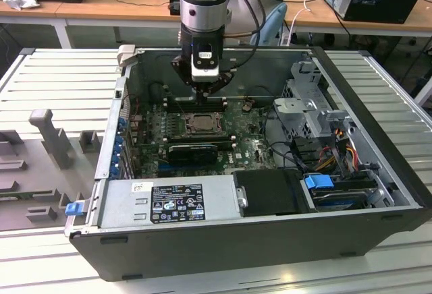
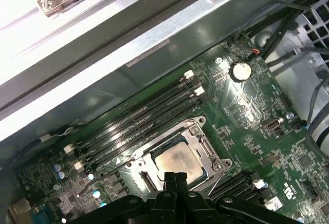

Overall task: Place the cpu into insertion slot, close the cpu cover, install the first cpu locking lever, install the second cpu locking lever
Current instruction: 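Install the first cpu locking lever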

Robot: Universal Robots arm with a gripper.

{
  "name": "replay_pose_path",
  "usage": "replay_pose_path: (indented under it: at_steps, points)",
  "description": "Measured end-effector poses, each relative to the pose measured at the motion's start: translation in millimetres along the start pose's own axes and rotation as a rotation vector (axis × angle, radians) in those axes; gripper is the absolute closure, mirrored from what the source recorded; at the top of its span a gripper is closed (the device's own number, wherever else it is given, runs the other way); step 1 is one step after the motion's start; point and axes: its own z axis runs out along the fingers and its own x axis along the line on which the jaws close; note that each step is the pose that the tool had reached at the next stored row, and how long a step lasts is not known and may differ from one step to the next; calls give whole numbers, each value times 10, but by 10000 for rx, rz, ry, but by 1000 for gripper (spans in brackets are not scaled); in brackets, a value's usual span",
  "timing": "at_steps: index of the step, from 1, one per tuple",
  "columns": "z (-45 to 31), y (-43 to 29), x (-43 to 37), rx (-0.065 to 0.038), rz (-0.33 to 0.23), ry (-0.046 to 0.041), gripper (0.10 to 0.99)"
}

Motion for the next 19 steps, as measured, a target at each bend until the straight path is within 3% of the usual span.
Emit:
replay_pose_path:
  at_steps: [2,12,17,19]
  points:
    - [0,0,0,0,-446,19,980]
    - [-1,-18,22,-12,-1418,37,980]
    - [-1,-52,64,-51,-1623,-30,980]
    - [0,-52,64,-56,-1951,-22,980]
